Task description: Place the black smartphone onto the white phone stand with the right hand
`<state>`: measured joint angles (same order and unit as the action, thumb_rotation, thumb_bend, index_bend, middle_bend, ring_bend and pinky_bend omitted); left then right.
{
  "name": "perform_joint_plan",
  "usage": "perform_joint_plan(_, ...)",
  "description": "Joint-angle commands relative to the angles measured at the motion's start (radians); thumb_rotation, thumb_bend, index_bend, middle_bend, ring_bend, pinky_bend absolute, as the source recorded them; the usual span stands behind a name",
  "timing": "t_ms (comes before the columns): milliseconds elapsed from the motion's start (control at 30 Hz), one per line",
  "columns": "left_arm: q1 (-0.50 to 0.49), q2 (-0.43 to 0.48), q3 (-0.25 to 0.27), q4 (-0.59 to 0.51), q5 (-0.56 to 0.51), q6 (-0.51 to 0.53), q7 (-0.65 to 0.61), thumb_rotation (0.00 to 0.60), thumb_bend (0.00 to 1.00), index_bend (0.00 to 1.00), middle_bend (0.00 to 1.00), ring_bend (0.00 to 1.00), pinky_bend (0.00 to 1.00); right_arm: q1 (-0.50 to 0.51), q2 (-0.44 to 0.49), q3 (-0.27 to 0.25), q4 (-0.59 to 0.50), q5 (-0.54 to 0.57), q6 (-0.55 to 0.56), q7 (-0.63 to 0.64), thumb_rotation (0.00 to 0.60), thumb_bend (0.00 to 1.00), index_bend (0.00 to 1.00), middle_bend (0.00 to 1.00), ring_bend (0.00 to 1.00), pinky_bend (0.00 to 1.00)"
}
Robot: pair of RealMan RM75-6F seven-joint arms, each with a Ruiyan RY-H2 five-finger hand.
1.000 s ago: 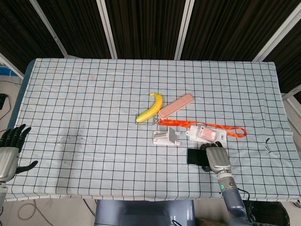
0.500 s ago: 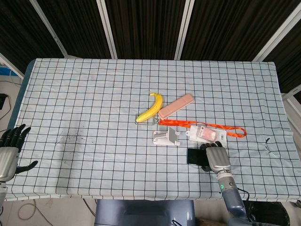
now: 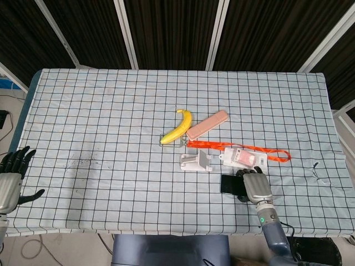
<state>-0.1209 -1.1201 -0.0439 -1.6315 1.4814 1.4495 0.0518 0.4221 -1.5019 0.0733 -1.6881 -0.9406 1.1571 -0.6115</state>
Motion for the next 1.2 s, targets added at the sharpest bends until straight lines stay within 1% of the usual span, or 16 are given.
perform_joint_plan(33,0.0,0.0,0.0,0.0,0.001,0.001,0.0,0.6,0.0,0.0,0.0,0.0,0.0,-0.002,0.004,-0.001,-0.006,-0.004,0.004,0.007,0.6,0.65,0.48,0.53,0.41,0.17)
perform_joint_plan(167,0.0,0.0,0.0,-0.001,0.0,0.0,-0.001,0.6,0.0,0.0,0.0,0.0,0.0,-0.005,0.016,0.001,-0.024,-0.022,0.011,0.029,0.6,0.67,0.5,0.54,0.42,0.19)
perform_joint_plan(367,0.0,0.0,0.0,-0.001,0.001,0.002,-0.003,0.6,0.0,0.0,0.0,0.0,0.0,-0.014,0.05,0.013,-0.069,-0.076,0.029,0.096,0.6,0.67,0.5,0.54,0.42,0.2)
perform_joint_plan(533,0.001,-0.002,0.001,0.001,0.007,0.006,0.0,0.6,0.0,0.0,0.0,0.0,0.0,-0.025,0.09,0.037,-0.099,-0.139,0.049,0.189,0.6,0.67,0.5,0.54,0.42,0.21)
perform_joint_plan(700,0.001,-0.004,0.001,0.003,0.008,0.008,-0.002,0.6,0.0,0.0,0.0,0.0,0.0,-0.03,0.125,0.075,-0.082,-0.217,0.058,0.336,0.6,0.66,0.5,0.53,0.42,0.21)
perform_joint_plan(833,0.001,-0.008,0.0,0.007,0.009,0.01,-0.002,0.6,0.0,0.0,0.0,0.0,0.0,-0.035,0.129,0.128,-0.073,-0.264,0.05,0.567,0.6,0.62,0.5,0.53,0.42,0.21)
perform_joint_plan(867,0.001,-0.008,0.0,0.007,0.009,0.01,-0.002,0.6,0.0,0.0,0.0,0.0,0.0,-0.035,0.126,0.135,-0.069,-0.272,0.047,0.607,0.6,0.62,0.5,0.53,0.42,0.21)
perform_joint_plan(1067,0.001,-0.011,-0.002,0.008,0.004,0.01,-0.003,0.6,0.0,0.0,0.0,0.0,0.0,-0.017,0.076,0.181,0.013,-0.324,0.003,0.923,0.6,0.59,0.5,0.53,0.41,0.21)
perform_joint_plan(1200,0.0,-0.014,-0.002,0.011,0.004,0.01,0.003,0.6,0.0,0.0,0.0,0.0,0.0,-0.006,0.029,0.201,0.08,-0.36,0.001,1.091,0.6,0.59,0.5,0.52,0.4,0.21)
